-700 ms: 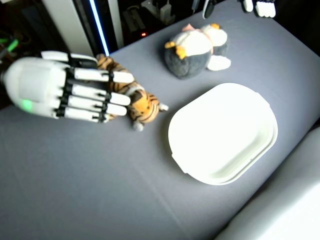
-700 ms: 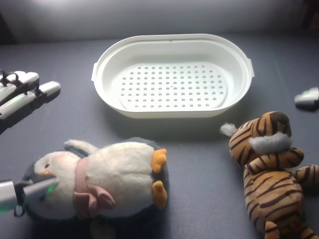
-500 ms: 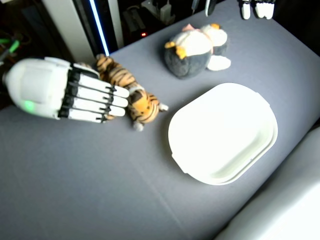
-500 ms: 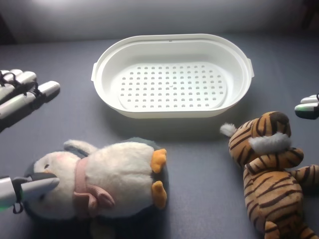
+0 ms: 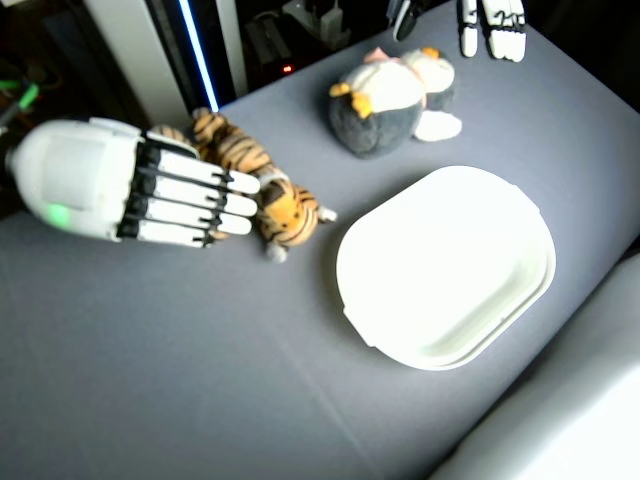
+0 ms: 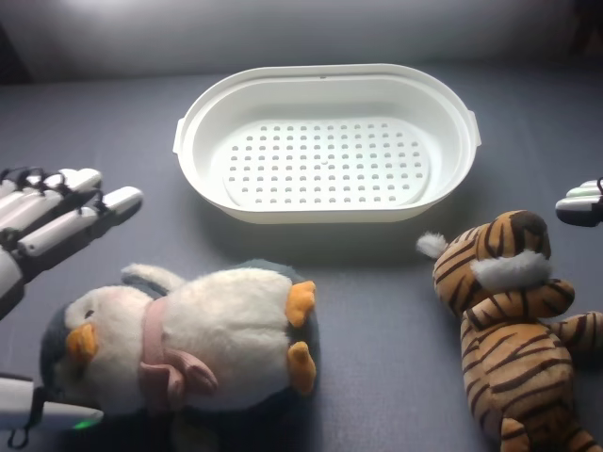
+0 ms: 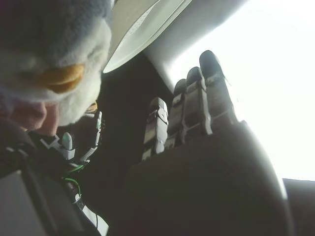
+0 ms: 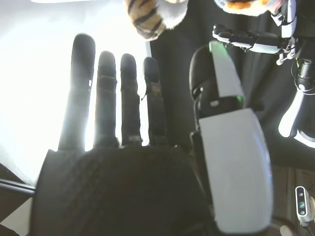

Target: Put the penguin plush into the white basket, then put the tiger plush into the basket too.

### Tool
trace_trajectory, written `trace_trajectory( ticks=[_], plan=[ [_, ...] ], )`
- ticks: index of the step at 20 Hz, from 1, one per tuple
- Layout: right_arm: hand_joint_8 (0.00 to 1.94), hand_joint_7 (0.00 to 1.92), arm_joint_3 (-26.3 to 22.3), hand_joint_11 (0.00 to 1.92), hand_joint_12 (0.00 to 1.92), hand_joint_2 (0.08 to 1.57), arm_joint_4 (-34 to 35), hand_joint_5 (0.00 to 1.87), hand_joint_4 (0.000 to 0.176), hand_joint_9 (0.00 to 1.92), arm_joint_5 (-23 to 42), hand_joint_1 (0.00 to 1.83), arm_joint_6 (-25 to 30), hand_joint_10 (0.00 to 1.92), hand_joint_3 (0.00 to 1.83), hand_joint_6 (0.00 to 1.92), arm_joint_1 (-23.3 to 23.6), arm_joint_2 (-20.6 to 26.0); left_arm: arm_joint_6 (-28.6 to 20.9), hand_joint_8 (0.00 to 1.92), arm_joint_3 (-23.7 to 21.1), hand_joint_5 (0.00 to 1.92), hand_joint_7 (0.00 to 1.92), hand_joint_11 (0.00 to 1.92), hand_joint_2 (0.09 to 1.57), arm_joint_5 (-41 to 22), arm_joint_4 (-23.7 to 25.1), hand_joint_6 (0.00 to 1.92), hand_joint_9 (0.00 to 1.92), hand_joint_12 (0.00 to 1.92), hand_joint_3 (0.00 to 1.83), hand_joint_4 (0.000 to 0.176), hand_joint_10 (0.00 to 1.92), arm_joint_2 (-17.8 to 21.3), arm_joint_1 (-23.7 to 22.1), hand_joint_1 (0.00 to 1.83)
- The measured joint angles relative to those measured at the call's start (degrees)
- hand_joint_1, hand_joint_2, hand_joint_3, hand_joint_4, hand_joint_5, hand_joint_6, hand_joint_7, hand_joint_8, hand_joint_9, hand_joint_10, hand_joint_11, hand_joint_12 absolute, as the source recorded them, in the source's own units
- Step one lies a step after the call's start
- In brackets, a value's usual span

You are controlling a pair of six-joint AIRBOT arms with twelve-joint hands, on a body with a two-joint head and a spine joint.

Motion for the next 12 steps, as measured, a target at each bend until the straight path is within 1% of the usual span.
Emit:
trace_trajectory(
  ticks=[1,2,3,5,6,7,8,9,10,11,12],
  plan=[
    [0.0,0.43,0.0,0.37,0.21,1.22,-0.15,0.47,0.0,0.42,-0.02,0.87,0.04,0.0,0.01,0.0,0.0,0.0,0.0,0.0,0.76,0.0,0.0,0.0,0.69,2.19,0.83,0.0,0.02,0.4,0.0,0.176,0.0,-0.5,-1.92,0.79],
    [0.0,0.43,0.0,0.38,0.21,1.23,-0.15,0.47,0.0,0.43,-0.02,0.87,0.04,0.0,0.01,0.0,0.0,0.0,0.04,0.0,1.53,0.0,0.0,0.0,0.69,4.0,1.6,0.0,0.0,0.37,0.0,0.176,0.0,-1.25,-3.26,0.81],
    [0.0,0.43,0.0,0.39,0.2,1.23,-0.13,0.47,0.0,0.43,-0.02,0.89,0.07,0.0,0.0,0.0,0.0,0.0,0.02,0.0,2.51,0.0,0.0,0.0,0.69,7.08,2.43,0.0,0.0,0.26,0.0,0.176,0.0,-2.25,-5.05,0.81],
    [0.0,0.44,0.0,0.39,0.2,1.23,-0.11,0.48,0.0,0.43,-0.07,0.89,0.09,0.0,0.0,0.0,0.0,0.0,0.0,0.0,3.89,0.03,0.0,0.0,0.68,12.02,3.98,0.0,0.0,0.29,0.0,0.176,0.0,-3.72,-7.02,0.85],
    [0.0,0.43,0.02,0.39,0.19,1.24,-0.13,0.47,0.0,0.43,-0.07,0.86,0.09,0.0,0.01,0.0,0.0,0.0,0.0,0.0,4.46,0.04,0.0,0.0,0.69,14.84,4.55,0.0,0.01,0.36,0.0,0.176,0.0,-4.35,-7.74,0.87],
    [0.0,0.44,0.02,0.39,0.19,1.24,-0.15,0.48,0.0,0.43,-0.07,0.87,0.09,0.0,0.0,0.0,0.0,0.0,0.0,0.0,4.44,0.05,0.0,0.0,0.7,15.72,4.79,0.0,0.02,0.41,0.0,0.176,0.0,-4.35,-7.74,0.88],
    [0.01,0.45,0.11,0.4,0.19,1.24,-0.15,0.49,0.0,0.44,-0.15,0.87,0.11,0.0,0.0,0.0,0.0,0.0,0.0,0.0,5.01,0.06,0.0,0.0,0.72,17.35,5.31,0.0,0.08,0.54,0.0,0.176,0.0,-4.59,-8.22,0.88],
    [0.0,0.44,0.22,0.4,0.18,1.25,-0.2,0.48,0.0,0.44,-0.31,0.86,0.11,0.0,0.0,0.0,0.0,0.0,0.02,0.01,5.75,0.09,0.05,0.03,0.74,18.34,5.27,0.0,0.16,0.69,0.0,0.176,0.0,-5.2,-8.87,0.89],
    [0.0,0.43,0.24,0.39,0.17,1.26,-0.2,0.47,0.0,0.43,-0.35,0.85,0.13,0.0,0.01,0.0,0.0,0.0,0.04,0.01,6.23,0.16,0.15,0.13,0.77,19.52,4.92,0.0,0.26,0.8,0.0,0.176,0.01,-5.84,-9.55,0.91],
    [0.0,0.44,0.24,0.4,0.17,1.25,-0.24,0.48,0.0,0.43,-0.48,0.87,0.13,0.0,0.0,0.0,0.0,0.0,0.5,0.01,6.47,0.34,0.35,0.23,0.82,20.7,5.29,0.01,0.45,0.96,0.0,0.131,0.04,-5.86,-9.53,0.94],
    [0.0,0.43,0.24,0.39,0.16,1.26,-0.24,0.48,0.0,0.42,-0.59,0.88,0.11,0.0,0.0,0.0,0.0,-0.02,0.76,0.04,6.47,0.55,0.6,0.29,0.87,21.2,5.35,0.01,0.65,1.18,0.0,0.049,0.12,-5.95,-9.53,1.02]
  ],
)
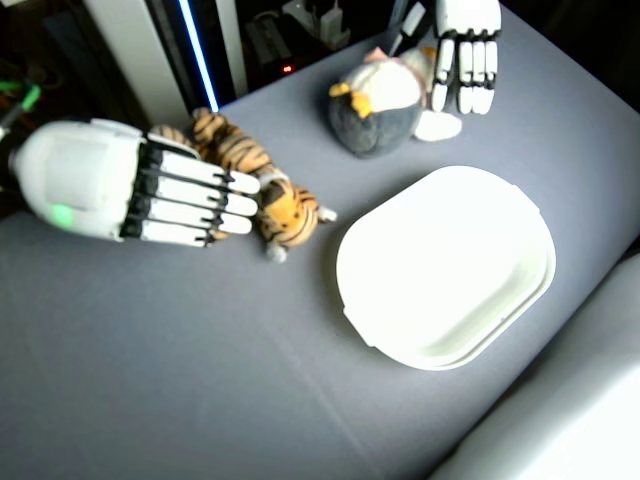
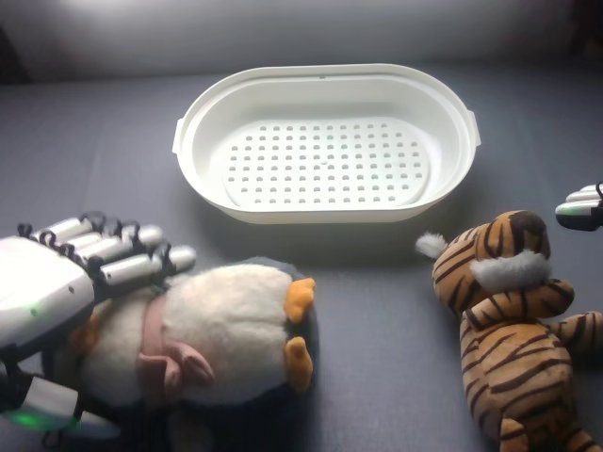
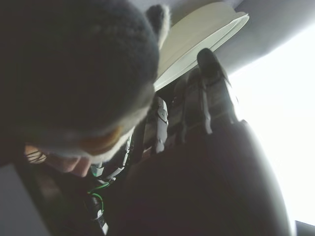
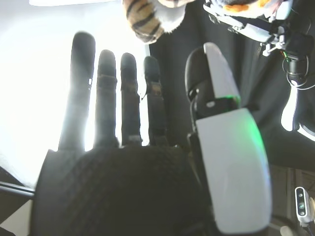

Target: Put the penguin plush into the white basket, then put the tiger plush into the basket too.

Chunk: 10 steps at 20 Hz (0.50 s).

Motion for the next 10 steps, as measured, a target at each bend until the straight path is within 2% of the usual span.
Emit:
trace_trajectory(
  ticks=[1,2,3,4,5,6,7,8,10],
  plan=[
    [0.0,0.43,0.0,0.4,0.16,1.26,0.02,0.48,0.0,0.42,-0.09,0.88,0.0,0.0,0.0,0.0,0.0,0.0,0.61,0.9,0.0,1.06,0.72,0.49,0.99,0.76,-0.11,0.48,0.63,1.7,0.01,0.0,1.21,-0.37,-0.37,1.15],
    [0.0,0.43,0.0,0.4,0.16,1.26,0.02,0.48,0.0,0.42,-0.13,0.87,0.02,0.0,0.0,0.0,0.0,0.0,1.29,1.45,0.0,1.13,0.76,0.65,1.03,0.98,-0.35,0.63,0.64,1.88,0.0,0.0,1.78,-0.66,-1.05,1.19],
    [0.0,0.43,0.0,0.4,0.15,1.26,-0.04,0.48,0.0,0.42,-0.2,0.88,0.02,0.0,0.0,0.0,0.0,-0.04,1.68,1.58,0.0,1.14,0.81,0.84,1.04,0.52,-0.31,0.68,0.79,1.91,0.0,0.0,1.89,-0.63,-1.36,1.19],
    [0.0,0.44,0.0,0.4,0.15,1.27,-0.15,0.49,0.0,0.43,-0.2,0.89,0.02,0.0,0.0,0.0,0.0,-0.09,1.62,1.43,0.04,1.13,0.9,1.0,1.05,0.33,-0.39,0.71,0.97,1.83,0.0,0.0,1.74,-0.63,-1.33,1.19],
    [0.0,0.43,0.0,0.36,0.13,1.27,-0.15,0.48,0.0,0.4,-0.35,0.89,0.02,0.0,0.0,0.0,0.0,-0.09,1.62,1.28,0.04,1.11,0.97,1.04,1.1,0.63,-0.35,0.54,1.09,1.53,0.0,0.0,1.33,-0.63,-1.29,1.26],
    [0.0,0.43,0.02,0.37,0.13,1.27,-0.09,0.48,0.0,0.4,-0.52,0.89,0.02,0.0,0.0,0.0,0.0,-0.09,1.86,1.18,0.07,1.16,1.02,1.04,1.08,0.81,-0.26,0.4,1.14,1.4,0.0,0.0,1.11,-0.66,-1.31,1.28],
    [0.0,0.43,0.0,0.38,0.14,1.27,-0.09,0.48,0.0,0.41,-0.46,0.89,0.02,0.01,0.0,0.0,0.0,-0.09,2.08,1.11,0.07,1.23,1.06,0.98,1.06,0.61,-0.39,0.3,1.13,1.4,0.0,0.0,1.0,-0.7,-1.31,1.29],
    [0.0,0.43,0.04,0.38,0.14,1.27,-0.11,0.48,0.0,0.41,-0.46,0.9,0.04,0.0,0.0,0.0,0.0,-0.09,2.08,1.2,0.17,1.24,1.01,0.91,1.08,0.28,-0.5,0.25,1.04,1.62,0.0,0.0,1.24,-0.83,-1.55,1.28],
    [0.0,0.44,0.26,0.4,0.13,1.28,-0.17,0.47,0.0,0.42,-0.44,0.89,0.28,0.01,0.0,0.0,0.0,-0.17,0.72,1.2,-0.31,1.18,1.01,0.82,1.08,-0.9,0.09,0.35,0.96,1.74,0.0,0.0,1.34,-0.35,-2.05,1.28]
  ],
)
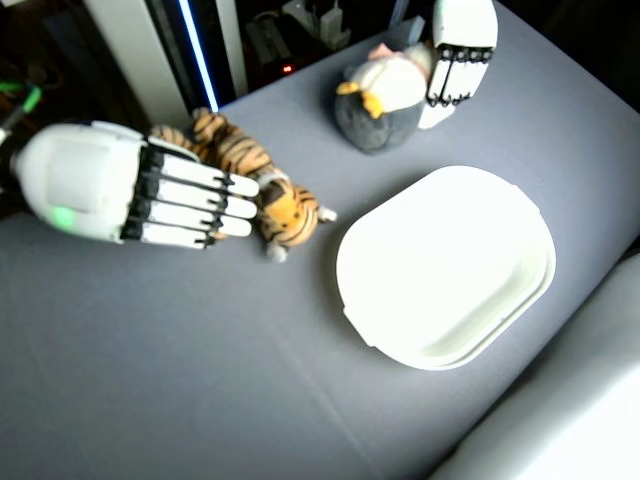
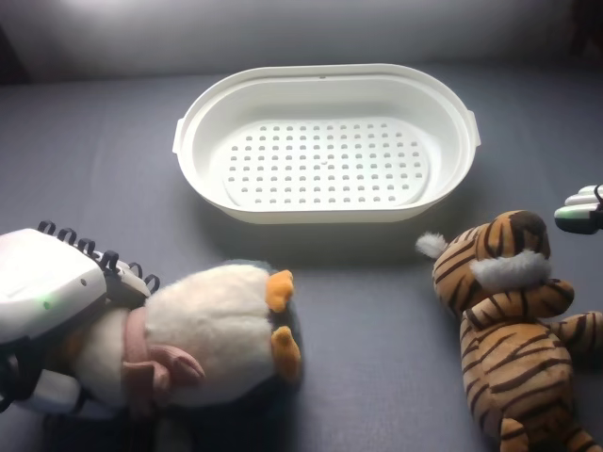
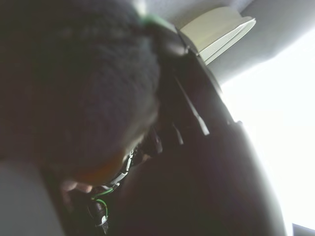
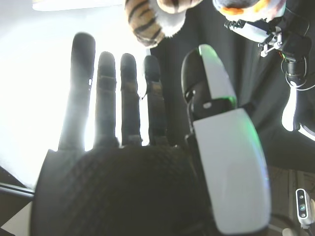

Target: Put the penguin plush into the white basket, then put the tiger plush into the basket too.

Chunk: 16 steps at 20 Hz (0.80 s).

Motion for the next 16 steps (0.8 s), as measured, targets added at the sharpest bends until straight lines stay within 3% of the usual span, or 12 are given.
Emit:
trace_trajectory(
  ticks=[1,2,3,5,6,7,8,10,12,14,16],
  plan=[
    [0.0,0.44,0.22,0.4,0.13,1.28,-0.04,0.47,0.0,0.42,-0.04,0.89,0.11,0.01,0.0,0.0,0.0,-0.13,-1.42,1.19,-0.48,1.21,1.01,0.77,1.08,-1.49,0.81,0.31,0.93,1.74,0.0,0.0,1.28,0.79,-0.02,1.28],
    [0.01,0.45,0.24,0.41,0.13,1.28,0.22,0.48,0.0,0.43,-0.39,0.88,0.13,0.01,0.0,0.0,0.0,-0.15,-2.12,1.07,-0.57,1.22,1.09,0.69,1.05,-4.24,2.91,0.33,0.94,1.71,0.0,0.0,1.18,1.97,-0.52,1.29],
    [0.01,0.45,0.28,0.41,0.13,1.28,0.17,0.48,0.0,0.43,-0.48,0.89,0.13,0.01,0.0,0.0,0.0,-0.15,-2.29,1.26,-0.92,1.15,0.97,0.57,1.09,-7.43,2.93,0.4,0.85,1.75,0.01,0.0,1.26,3.04,-1.46,1.28],
    [0.0,0.46,0.28,0.42,0.12,1.28,0.07,0.49,0.0,0.44,-0.31,0.92,0.15,0.01,0.0,0.0,0.0,-0.15,-2.32,1.25,0.07,1.15,0.97,0.52,1.1,-12.9,2.14,0.43,0.84,1.61,0.0,0.0,1.05,3.8,-4.46,1.28],
    [0.0,0.46,0.31,0.43,0.12,1.28,0.04,0.48,0.0,0.44,-0.39,0.87,0.15,0.01,0.0,0.0,0.0,-0.15,-2.27,0.89,1.03,1.19,1.09,0.62,1.06,-13.97,1.77,0.43,0.95,1.42,0.0,0.0,1.14,3.76,-6.51,1.37],
    [0.0,0.46,0.31,0.43,0.12,1.27,0.04,0.49,0.0,0.44,-0.37,0.89,0.17,0.01,0.0,0.0,0.0,-0.15,-1.86,0.58,2.38,1.16,1.21,0.76,1.04,-14.1,1.38,0.54,1.04,1.27,0.0,0.0,1.06,2.97,-8.85,1.39],
    [0.0,0.46,0.31,0.43,0.11,1.26,0.09,0.5,0.0,0.45,-0.44,0.91,0.17,0.01,0.0,0.0,0.0,-0.15,-1.16,0.6,3.43,1.17,1.25,0.83,1.02,-13.68,0.72,0.55,1.1,1.24,0.0,0.0,0.69,2.05,-10.67,1.3],
    [0.0,0.45,0.35,0.43,0.11,1.27,0.0,0.49,0.0,0.44,-0.28,0.91,0.24,0.0,0.0,0.0,0.0,-0.33,-0.59,0.58,7.32,1.12,1.28,0.83,1.02,-9.14,-0.46,0.64,1.21,1.15,0.0,0.0,0.38,-1.14,-16.37,1.28],
    [0.0,0.44,0.35,0.42,0.1,1.27,0.02,0.49,0.0,0.43,-0.5,0.94,0.26,0.0,0.0,0.0,0.0,-0.33,-0.48,0.48,9.88,1.08,1.31,0.96,1.03,-5.18,-0.42,0.77,1.28,0.95,0.0,0.0,0.17,-3.04,-19.87,1.27],
    [0.0,0.45,0.59,0.43,0.1,1.27,0.07,0.49,0.0,0.43,-0.33,0.94,0.31,0.0,0.0,0.0,0.0,-0.39,1.11,0.46,13.0,1.06,1.31,1.03,1.03,0.74,-0.28,0.8,1.34,0.97,0.0,0.0,0.07,-5.68,-25.18,1.27],
    [0.0,0.45,0.68,0.44,0.1,1.28,0.13,0.48,0.0,0.44,-0.17,0.91,0.46,0.0,0.0,0.0,0.0,-0.66,4.02,0.68,15.8,1.0,1.2,1.0,1.06,5.84,-1.46,0.88,1.28,0.89,0.0,0.0,0.01,-8.5,-29.7,1.25]
  ],
)
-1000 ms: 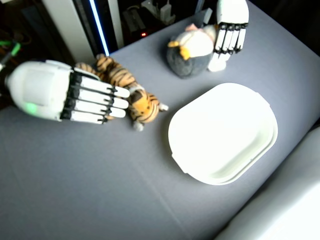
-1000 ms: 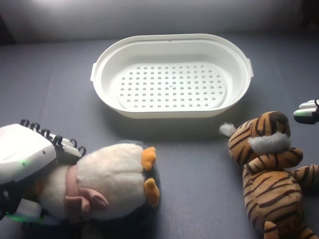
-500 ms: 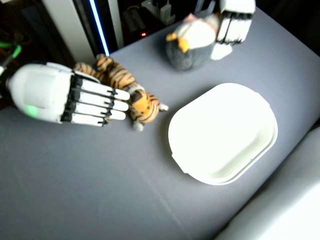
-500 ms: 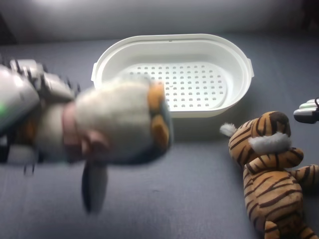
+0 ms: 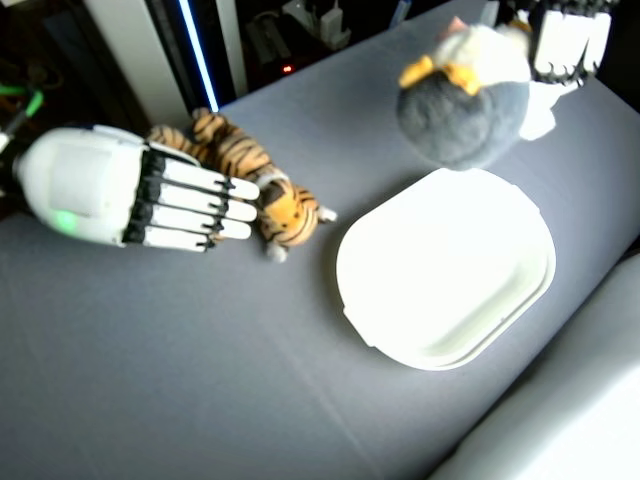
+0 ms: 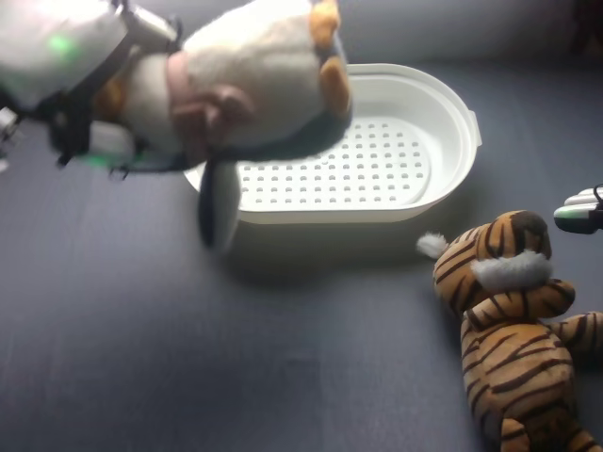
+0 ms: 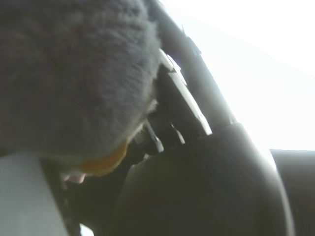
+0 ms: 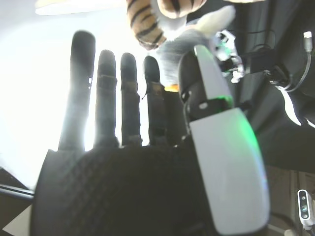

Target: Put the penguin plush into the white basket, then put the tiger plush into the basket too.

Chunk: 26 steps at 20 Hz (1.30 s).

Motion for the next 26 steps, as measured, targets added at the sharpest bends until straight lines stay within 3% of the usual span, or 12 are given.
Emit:
trace_trajectory(
  ticks=[1,2,3,4,5,8,14,15,16,18,21,26],
  plan=[
    [0.0,0.44,0.22,0.43,0.09,1.28,-0.33,0.48,0.0,0.43,-0.2,0.91,0.13,0.0,0.0,0.0,0.0,-0.22,2.64,0.26,0.63,1.01,0.99,0.85,1.09,2.49,-0.9,0.91,1.11,0.77,0.0,0.0,0.0,-0.94,-1.49,1.18],
    [0.0,0.43,0.28,0.43,0.09,1.28,-0.22,0.47,0.0,0.42,-0.48,0.91,0.13,0.0,0.0,0.0,0.0,-0.26,5.35,0.08,0.83,0.78,0.87,0.61,0.99,4.28,-2.21,0.31,0.94,0.81,0.0,0.0,0.0,-1.4,-1.95,1.13],
    [0.0,0.43,0.28,0.43,0.09,1.28,0.02,0.48,0.0,0.42,-0.5,0.94,0.13,0.0,0.0,0.0,0.0,-0.31,7.91,0.02,1.03,0.7,0.78,0.44,0.94,6.51,-3.45,0.07,0.84,1.0,0.0,0.0,0.0,-1.95,-2.34,1.04],
    [0.0,0.43,0.35,0.42,0.08,1.28,0.04,0.48,0.0,0.42,-0.44,0.96,0.15,0.0,0.0,0.0,0.0,-0.33,10.1,0.0,1.16,0.52,0.59,0.27,0.92,8.04,-5.01,0.01,0.67,1.06,0.0,0.026,0.0,-2.34,-2.58,0.93],
    [0.0,0.42,0.35,0.42,0.08,1.28,-0.09,0.48,0.0,0.41,-0.37,0.94,0.17,0.0,0.0,0.0,0.0,-0.33,11.54,0.0,1.33,0.4,0.47,0.18,0.9,9.42,-6.25,0.0,0.56,1.05,0.0,0.087,0.0,-2.43,-2.58,0.89],
    [0.0,0.43,0.35,0.43,0.08,1.27,-0.09,0.48,0.0,0.42,-0.28,0.94,0.28,0.0,0.0,0.0,0.0,-0.44,12.92,0.0,2.05,0.28,0.35,0.16,0.87,9.73,-8.52,0.0,0.47,1.1,0.0,0.163,0.0,-2.43,-2.73,0.83],
    [0.0,0.44,0.33,0.46,0.09,1.23,-0.81,0.48,0.012,0.45,-0.31,0.87,1.11,0.01,0.0,0.0,0.0,-0.55,14.47,0.0,0.48,0.19,0.25,0.0,0.88,8.57,-9.51,0.0,0.32,1.02,0.0,0.176,0.0,-2.01,-1.07,0.8],
    [0.0,0.45,0.31,0.48,0.08,1.19,-1.95,0.46,0.051,0.45,-0.13,0.88,1.38,0.0,0.0,0.0,0.0,-0.5,14.4,0.0,-0.81,0.19,0.24,0.0,0.88,7.65,-9.16,0.0,0.3,0.95,0.0,0.176,0.01,-1.14,-0.04,0.84],
    [0.0,0.45,0.04,0.48,0.08,1.19,-2.6,0.46,0.051,0.45,-0.13,0.88,1.42,0.0,0.0,0.0,0.0,-0.33,14.43,0.0,-1.9,0.19,0.24,0.0,0.88,6.67,-9.03,0.0,0.3,0.95,0.0,0.176,0.01,-0.39,0.81,0.84],
    [0.0,0.39,-1.31,0.48,0.08,1.14,-4.63,0.4,0.106,0.42,0.33,0.91,1.4,0.0,0.0,0.0,0.0,0.81,12.28,0.01,-5.99,0.18,0.26,0.02,0.91,1.66,-6.62,0.01,0.3,0.9,0.0,0.176,0.01,2.89,3.98,0.9],
    [0.0,0.38,-2.54,0.48,0.07,1.11,-7.26,0.39,0.146,0.42,1.79,0.98,1.27,0.0,0.0,0.0,0.26,1.92,6.67,0.0,-10.36,0.15,0.21,0.0,0.89,-6.38,-1.57,0.0,0.26,0.84,0.0,0.16,0.0,6.27,8.66,0.95],
    [0.01,0.37,-3.8,0.5,0.07,1.1,-13.66,0.4,0.137,0.41,0.96,1.04,1.25,0.01,0.0,0.0,1.66,2.1,0.85,0.01,-15.58,0.2,0.29,0.0,0.87,-16.09,2.91,0.0,0.29,0.73,0.0,0.164,0.01,9.84,17.14,0.61]
  ],
)
